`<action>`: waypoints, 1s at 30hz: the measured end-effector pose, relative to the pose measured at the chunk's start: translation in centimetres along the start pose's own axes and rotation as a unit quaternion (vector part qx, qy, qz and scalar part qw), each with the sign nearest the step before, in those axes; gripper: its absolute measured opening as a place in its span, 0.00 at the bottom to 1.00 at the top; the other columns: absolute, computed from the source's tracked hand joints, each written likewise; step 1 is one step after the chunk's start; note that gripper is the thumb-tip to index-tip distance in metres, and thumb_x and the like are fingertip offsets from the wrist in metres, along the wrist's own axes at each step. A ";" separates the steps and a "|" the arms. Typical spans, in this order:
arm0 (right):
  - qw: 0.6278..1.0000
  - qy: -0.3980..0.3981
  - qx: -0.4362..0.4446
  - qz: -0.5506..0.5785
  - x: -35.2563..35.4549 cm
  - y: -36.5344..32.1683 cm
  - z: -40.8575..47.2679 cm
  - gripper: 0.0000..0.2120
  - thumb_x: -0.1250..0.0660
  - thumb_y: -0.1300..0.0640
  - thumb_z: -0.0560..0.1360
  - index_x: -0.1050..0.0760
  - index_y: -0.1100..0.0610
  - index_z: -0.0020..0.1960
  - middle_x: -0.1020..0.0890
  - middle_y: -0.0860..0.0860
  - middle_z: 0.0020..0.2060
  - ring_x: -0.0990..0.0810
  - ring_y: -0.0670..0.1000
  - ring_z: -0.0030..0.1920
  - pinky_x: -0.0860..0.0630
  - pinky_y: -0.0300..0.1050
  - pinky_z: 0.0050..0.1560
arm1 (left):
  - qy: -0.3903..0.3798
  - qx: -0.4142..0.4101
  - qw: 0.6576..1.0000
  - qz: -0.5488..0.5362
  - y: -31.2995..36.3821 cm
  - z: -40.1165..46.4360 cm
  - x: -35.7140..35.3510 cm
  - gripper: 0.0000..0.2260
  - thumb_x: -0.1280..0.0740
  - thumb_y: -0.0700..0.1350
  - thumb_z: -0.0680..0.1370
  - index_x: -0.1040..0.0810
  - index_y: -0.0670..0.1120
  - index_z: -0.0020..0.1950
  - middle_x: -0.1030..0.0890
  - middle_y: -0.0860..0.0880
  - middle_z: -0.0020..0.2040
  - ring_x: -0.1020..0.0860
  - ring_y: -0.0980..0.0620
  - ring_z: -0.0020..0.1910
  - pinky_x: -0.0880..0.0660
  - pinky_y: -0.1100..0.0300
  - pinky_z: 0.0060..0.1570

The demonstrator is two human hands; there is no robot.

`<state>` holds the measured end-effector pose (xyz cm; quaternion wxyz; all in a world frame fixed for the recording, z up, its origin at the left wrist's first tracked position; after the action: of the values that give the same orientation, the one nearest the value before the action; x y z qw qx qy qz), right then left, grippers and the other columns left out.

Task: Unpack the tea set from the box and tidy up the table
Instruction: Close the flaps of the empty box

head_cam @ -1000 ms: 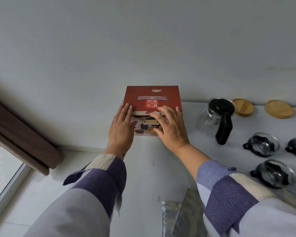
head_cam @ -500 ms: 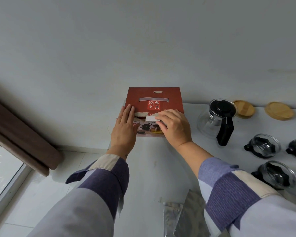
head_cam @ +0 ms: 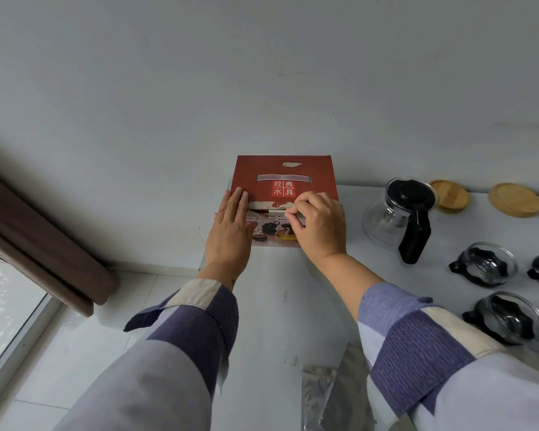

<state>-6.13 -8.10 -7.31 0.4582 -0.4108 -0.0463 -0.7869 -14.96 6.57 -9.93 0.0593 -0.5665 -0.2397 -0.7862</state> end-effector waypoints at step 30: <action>0.900 -0.163 -0.348 0.208 -1.9 6.6 2.3 0.26 0.41 0.43 0.78 0.42 0.42 0.74 0.22 0.53 0.62 0.24 0.54 0.60 0.24 0.49 0.57 | -0.020 0.008 0.996 0.091 -0.8 5.4 -0.3 0.28 0.47 0.40 0.81 0.56 0.48 0.78 0.56 0.52 0.79 0.59 0.52 0.77 0.55 0.50 0.75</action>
<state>0.73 -9.50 -9.10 0.4253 -0.6668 0.2423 -0.5620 -10.50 9.68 -9.11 0.1304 -0.6013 -0.1947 -0.7639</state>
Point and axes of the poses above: each hand's wrist, its own z-axis towards the middle knuckle, its own x-axis out of the back of the hand, y = z × x, the point moved 4 cm from there along z, towards the middle knuckle
